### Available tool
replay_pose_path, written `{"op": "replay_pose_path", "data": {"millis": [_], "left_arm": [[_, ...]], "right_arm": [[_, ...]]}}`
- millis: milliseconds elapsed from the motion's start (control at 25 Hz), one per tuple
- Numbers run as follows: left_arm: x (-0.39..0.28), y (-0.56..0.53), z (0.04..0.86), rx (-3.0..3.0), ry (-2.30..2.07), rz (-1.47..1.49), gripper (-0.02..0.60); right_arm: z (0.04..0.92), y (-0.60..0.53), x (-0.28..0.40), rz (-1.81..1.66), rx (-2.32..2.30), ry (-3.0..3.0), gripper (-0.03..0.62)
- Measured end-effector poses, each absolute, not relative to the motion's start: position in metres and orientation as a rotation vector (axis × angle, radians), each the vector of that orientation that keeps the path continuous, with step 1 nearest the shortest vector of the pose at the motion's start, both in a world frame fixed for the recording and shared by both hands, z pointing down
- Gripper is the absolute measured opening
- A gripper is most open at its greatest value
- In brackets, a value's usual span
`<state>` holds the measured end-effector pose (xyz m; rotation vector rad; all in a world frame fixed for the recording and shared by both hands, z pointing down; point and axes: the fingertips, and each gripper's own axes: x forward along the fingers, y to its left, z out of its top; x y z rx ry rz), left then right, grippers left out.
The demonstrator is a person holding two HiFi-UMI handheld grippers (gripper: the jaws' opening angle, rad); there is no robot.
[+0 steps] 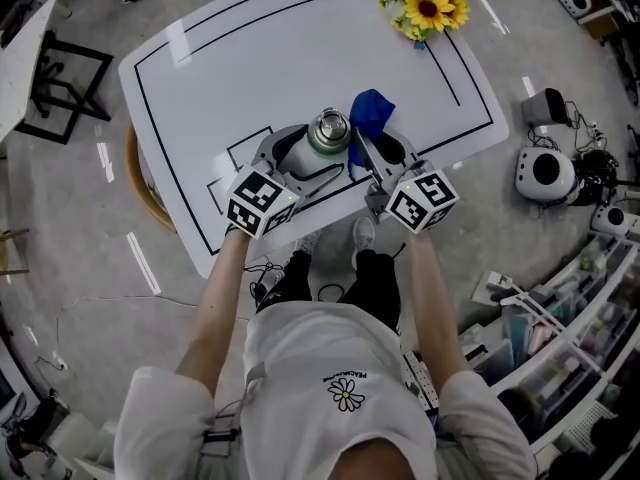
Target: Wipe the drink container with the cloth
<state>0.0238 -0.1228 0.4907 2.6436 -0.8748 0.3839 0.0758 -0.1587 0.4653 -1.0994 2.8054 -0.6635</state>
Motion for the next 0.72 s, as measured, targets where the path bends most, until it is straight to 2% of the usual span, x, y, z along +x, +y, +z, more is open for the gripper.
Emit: {"op": "replay_pose_path", "data": {"millis": [320, 720], "left_arm": [[0.013, -0.101, 0.498, 2.626, -0.886, 0.503, 0.37], [0.015, -0.079, 0.495, 2.57, -0.9, 0.46, 0.37]], "right_arm": [[0.469, -0.135, 0.067, -0.659, -1.118, 2.823, 0.041], [0.471, -0.108, 0.05, -0.649, -1.088, 2.886, 0.041]]}}
